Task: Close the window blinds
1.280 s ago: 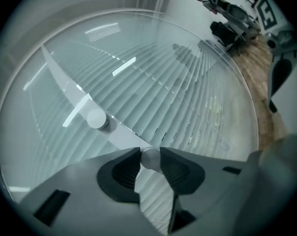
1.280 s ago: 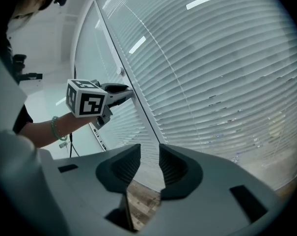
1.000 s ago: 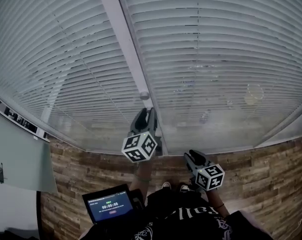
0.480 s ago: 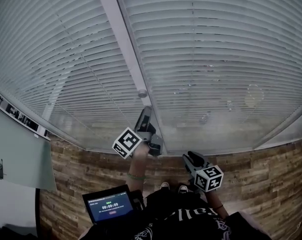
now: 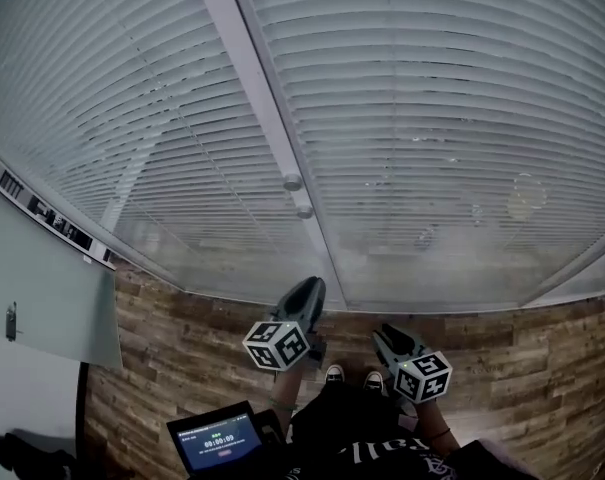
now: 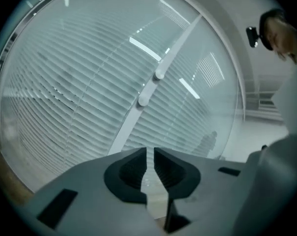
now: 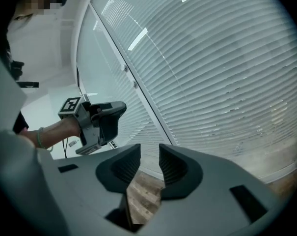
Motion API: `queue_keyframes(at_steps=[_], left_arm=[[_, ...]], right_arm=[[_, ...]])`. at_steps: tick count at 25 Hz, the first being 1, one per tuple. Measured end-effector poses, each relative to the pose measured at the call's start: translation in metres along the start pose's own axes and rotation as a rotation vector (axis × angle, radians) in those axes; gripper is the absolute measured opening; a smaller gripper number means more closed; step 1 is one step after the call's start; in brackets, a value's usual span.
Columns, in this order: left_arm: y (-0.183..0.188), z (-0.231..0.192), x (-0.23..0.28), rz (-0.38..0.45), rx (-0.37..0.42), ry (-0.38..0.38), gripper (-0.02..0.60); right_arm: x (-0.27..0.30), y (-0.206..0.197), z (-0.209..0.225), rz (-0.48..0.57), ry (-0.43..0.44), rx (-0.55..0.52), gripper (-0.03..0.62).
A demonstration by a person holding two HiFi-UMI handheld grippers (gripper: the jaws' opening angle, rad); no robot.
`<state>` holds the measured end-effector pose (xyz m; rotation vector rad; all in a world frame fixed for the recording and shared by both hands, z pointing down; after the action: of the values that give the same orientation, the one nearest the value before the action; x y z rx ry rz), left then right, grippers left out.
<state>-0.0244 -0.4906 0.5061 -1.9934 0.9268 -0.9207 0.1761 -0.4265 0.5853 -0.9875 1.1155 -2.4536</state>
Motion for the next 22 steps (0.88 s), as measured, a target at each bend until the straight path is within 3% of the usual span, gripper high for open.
queue_keyframes(at_steps=[2, 6, 11, 18, 22], left_arm=[[-0.022, 0.005, -0.015, -0.067, 0.077, 0.013, 0.007], [-0.061, 0.007, -0.054, -0.16, 0.176, 0.044, 0.005], [-0.088, -0.005, -0.118, -0.161, 0.157, 0.041, 0.005], [-0.113, -0.009, -0.235, -0.149, 0.209, -0.067, 0.005], [-0.135, -0.012, -0.306, -0.165, 0.28, -0.137, 0.005]], right_arm=[[0.004, -0.006, -0.005, -0.015, 0.013, -0.004, 0.127], [0.007, -0.016, -0.027, -0.005, 0.047, -0.033, 0.127], [0.01, -0.027, -0.077, 0.021, 0.051, -0.072, 0.127], [0.007, -0.081, -0.184, 0.099, -0.02, -0.069, 0.127], [-0.001, -0.127, -0.25, 0.145, -0.067, -0.038, 0.127]])
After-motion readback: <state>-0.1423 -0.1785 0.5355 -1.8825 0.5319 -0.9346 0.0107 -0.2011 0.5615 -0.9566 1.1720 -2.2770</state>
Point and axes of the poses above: the fingertips, and each gripper's own axes: x forward along the fingers, z to its right, y out of its top, the point moved 6 cm from there along -x, backward along the fingers, and after that the axes turned 10 degrees about -z, right-handed, at the moved point
